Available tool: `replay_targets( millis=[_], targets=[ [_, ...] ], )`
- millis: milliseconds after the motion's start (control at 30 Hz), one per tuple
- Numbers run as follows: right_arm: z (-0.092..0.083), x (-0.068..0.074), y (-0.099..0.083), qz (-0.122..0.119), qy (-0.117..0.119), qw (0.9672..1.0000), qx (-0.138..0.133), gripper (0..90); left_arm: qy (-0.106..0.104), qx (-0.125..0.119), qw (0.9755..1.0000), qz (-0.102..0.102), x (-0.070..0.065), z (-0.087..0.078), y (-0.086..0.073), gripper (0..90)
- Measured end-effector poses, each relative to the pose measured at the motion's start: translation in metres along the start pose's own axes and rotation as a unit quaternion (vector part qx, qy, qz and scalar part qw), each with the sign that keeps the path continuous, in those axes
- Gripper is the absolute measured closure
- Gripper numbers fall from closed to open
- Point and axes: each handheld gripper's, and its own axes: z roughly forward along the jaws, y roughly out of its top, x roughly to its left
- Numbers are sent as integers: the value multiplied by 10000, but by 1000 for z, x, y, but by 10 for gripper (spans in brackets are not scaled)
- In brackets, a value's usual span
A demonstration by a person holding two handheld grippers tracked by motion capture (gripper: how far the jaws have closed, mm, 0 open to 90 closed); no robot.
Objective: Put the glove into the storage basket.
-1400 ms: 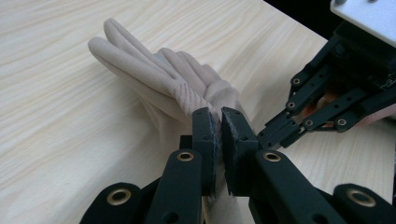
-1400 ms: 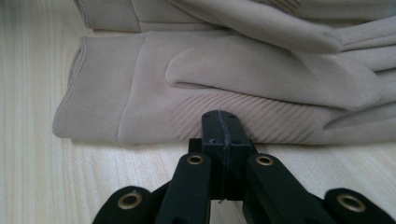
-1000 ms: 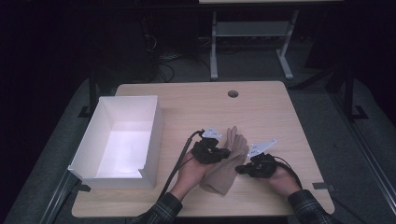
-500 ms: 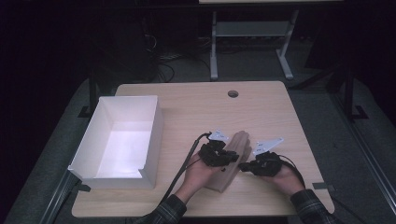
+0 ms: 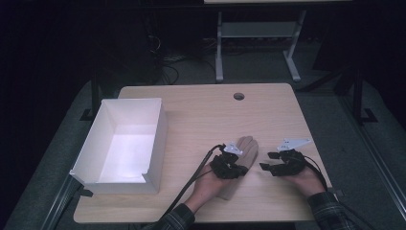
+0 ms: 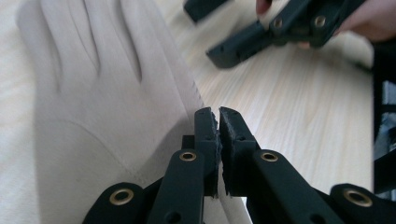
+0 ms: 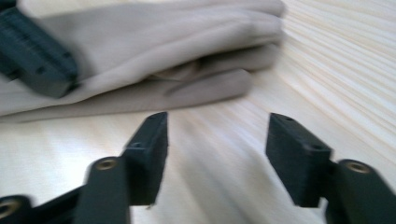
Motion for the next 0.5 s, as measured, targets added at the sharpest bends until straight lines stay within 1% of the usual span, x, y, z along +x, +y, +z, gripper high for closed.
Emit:
replay_targets(
  millis=[33,100,133,200,267,333,367,400,433,467,500],
  targets=[
    [1,-2,-1,12,-50,10000,1,334,18,20,10000,-53,1,2,-2,862],
    [3,-4,-2,25,-229,9997,40,297,24,69,10000,-39,4,1,-5,870],
    [3,-4,-2,65,-287,9996,47,286,23,34,10000,-91,5,1,-6,875],
    [5,-7,-4,129,-411,9991,48,269,90,97,9999,-8,6,-3,-7,876],
    [5,-10,-5,189,-521,9985,40,252,160,114,9998,21,7,-6,-10,879],
    [6,-13,-6,206,-581,9981,41,245,200,139,9997,37,9,-10,-12,881],
    [6,-13,-6,281,-603,9978,40,240,224,146,9996,27,11,-12,-13,881],
    [7,-14,-7,282,-622,9977,24,239,246,202,9995,69,12,-14,-14,881],
    [8,-16,-8,260,-621,9977,32,237,284,176,9994,39,12,-16,-15,881],
    [7,-15,-8,302,-635,9975,28,237,316,256,9991,128,13,-19,-16,880],
    [7,-15,-9,324,-629,9975,25,237,334,291,9989,169,14,-21,-17,880]
  ],
)
